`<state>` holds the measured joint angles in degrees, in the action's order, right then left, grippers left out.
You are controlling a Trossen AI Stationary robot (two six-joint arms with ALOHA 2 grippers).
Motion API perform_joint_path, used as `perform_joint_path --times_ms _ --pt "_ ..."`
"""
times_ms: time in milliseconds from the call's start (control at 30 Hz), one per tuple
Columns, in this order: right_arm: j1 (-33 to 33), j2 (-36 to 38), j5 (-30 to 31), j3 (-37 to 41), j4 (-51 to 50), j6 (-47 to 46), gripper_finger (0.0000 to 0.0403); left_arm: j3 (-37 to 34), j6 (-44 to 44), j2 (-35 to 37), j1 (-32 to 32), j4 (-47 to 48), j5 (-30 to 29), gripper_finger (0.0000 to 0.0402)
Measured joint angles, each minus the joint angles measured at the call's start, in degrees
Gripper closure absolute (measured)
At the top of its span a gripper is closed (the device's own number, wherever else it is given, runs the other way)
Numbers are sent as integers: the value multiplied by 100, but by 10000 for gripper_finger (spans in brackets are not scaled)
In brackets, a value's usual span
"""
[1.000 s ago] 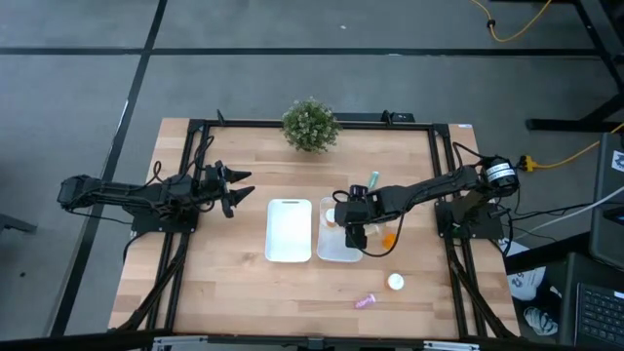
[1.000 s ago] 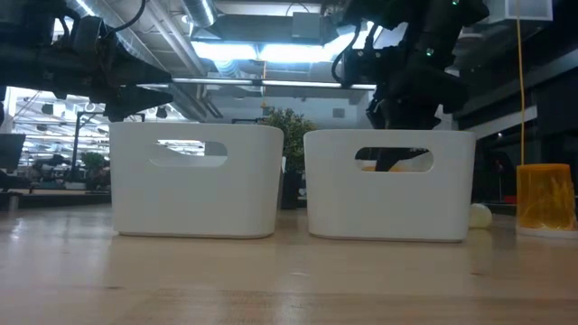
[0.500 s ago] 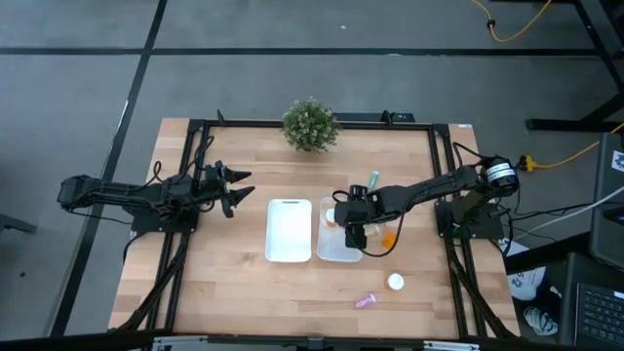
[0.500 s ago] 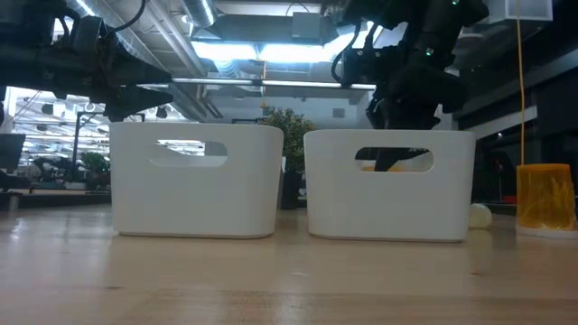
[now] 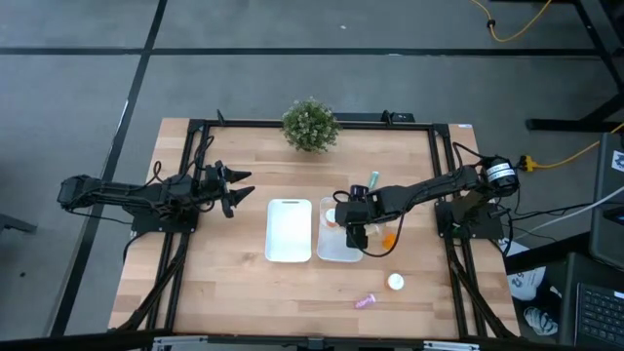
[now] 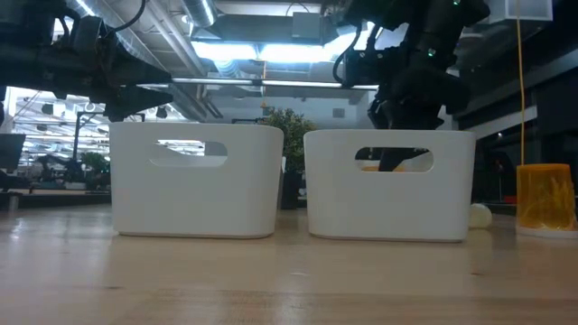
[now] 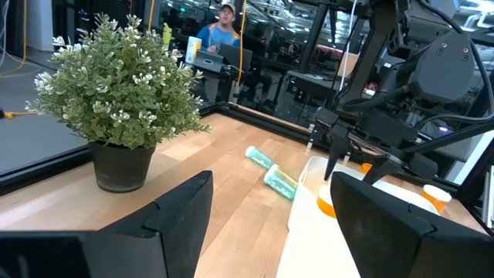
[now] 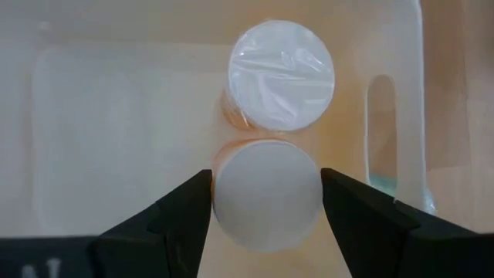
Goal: Pick and place medicine bottles into bin by pill shape (circle, oval)
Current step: Put the orange capsule bottle into the right white bin
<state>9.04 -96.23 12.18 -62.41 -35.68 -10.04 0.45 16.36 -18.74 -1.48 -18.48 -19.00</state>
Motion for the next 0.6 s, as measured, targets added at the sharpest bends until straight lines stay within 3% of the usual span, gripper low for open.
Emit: perform_joint_path --times_ms 333,600 --pt "-2 0 18 -144 -118 131 97 0 0 0 0 0 0 147" --pt "32 0 -21 -978 -1308 -99 85 0 0 0 0 -1 2 147"
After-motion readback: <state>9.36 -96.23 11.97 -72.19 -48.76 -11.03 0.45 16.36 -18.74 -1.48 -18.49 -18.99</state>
